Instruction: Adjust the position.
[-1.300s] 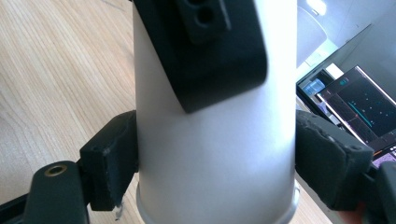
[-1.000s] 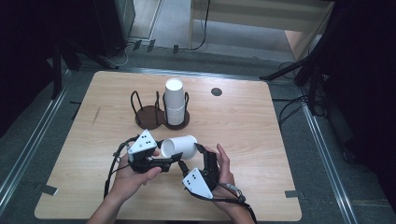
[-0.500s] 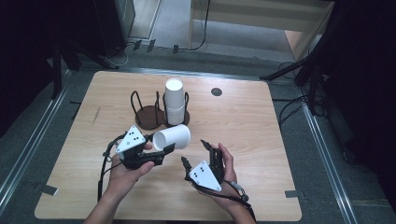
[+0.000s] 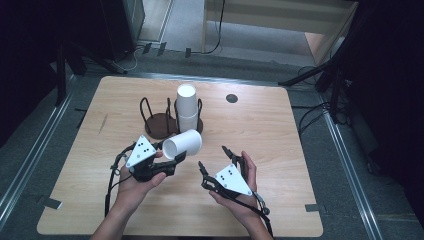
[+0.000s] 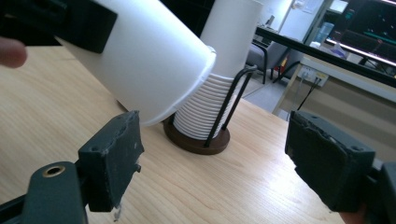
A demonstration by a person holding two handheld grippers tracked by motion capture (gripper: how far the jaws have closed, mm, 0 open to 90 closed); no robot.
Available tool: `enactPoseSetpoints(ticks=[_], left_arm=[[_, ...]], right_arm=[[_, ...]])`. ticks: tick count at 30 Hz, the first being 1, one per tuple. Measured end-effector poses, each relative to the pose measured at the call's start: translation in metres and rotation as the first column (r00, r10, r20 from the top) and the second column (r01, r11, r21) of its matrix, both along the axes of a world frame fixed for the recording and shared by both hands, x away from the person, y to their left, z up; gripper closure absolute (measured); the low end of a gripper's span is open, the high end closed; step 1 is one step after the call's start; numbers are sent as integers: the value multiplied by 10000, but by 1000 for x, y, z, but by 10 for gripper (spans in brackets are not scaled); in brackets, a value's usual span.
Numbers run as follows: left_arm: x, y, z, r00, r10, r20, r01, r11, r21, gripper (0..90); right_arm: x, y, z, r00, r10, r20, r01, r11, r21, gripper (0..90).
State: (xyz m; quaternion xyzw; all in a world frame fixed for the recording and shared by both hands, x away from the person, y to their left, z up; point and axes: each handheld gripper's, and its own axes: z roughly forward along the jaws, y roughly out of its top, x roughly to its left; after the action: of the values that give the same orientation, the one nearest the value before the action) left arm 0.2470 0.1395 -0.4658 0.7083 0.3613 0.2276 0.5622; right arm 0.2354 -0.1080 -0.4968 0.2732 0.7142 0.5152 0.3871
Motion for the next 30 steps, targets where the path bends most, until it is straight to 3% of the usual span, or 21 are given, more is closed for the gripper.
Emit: enactPoseSetpoints(ticks=[2,4,8,10,12,13,21,26,28,29,30], left_arm=[[0,-1,-1,9999,29,105,-29,10000,-4,358],[0,-1,-2,9998,-115,162,119,9996,-263,357],[0,-3,-4,9993,4,366,3,9998,-179,356],[0,-2,-5,9995,-12,306,31,9979,-640,355],[0,-3,-5,9995,10,301,13,9971,-756,356],[1,-2,-6,9995,-26,317,54,9961,-878,355],[1,0,-7,9989,-263,377,318,9876,-1540,355],[2,-1,-10,9990,-34,435,111,9837,-1795,355],[2,-2,-12,9987,20,506,74,9826,-1858,355],[2,-2,-12,9987,20,506,74,9826,-1858,355],[2,-2,-13,9982,34,605,77,9831,-1830,355]], right_arm=[[1,-1,1,9998,9,-206,-4,9997,227,187],[2,-2,2,9991,34,-412,-12,9987,517,187],[5,-4,3,9979,28,-646,31,9958,914,187],[6,-5,5,9974,34,-726,61,9915,1299,187],[6,-6,5,9968,30,-796,84,9898,1422,187],[6,-6,7,9956,104,-935,66,9837,1799,187],[4,-8,15,9861,265,-1641,221,9577,2870,139],[3,-7,18,9691,709,-2363,196,9326,3605,129],[3,-8,19,9592,907,-2677,243,9171,3980,129],[3,-8,19,9592,907,-2677,243,9171,3980,129],[3,-9,20,9540,1005,-2823,288,9068,4205,131]])
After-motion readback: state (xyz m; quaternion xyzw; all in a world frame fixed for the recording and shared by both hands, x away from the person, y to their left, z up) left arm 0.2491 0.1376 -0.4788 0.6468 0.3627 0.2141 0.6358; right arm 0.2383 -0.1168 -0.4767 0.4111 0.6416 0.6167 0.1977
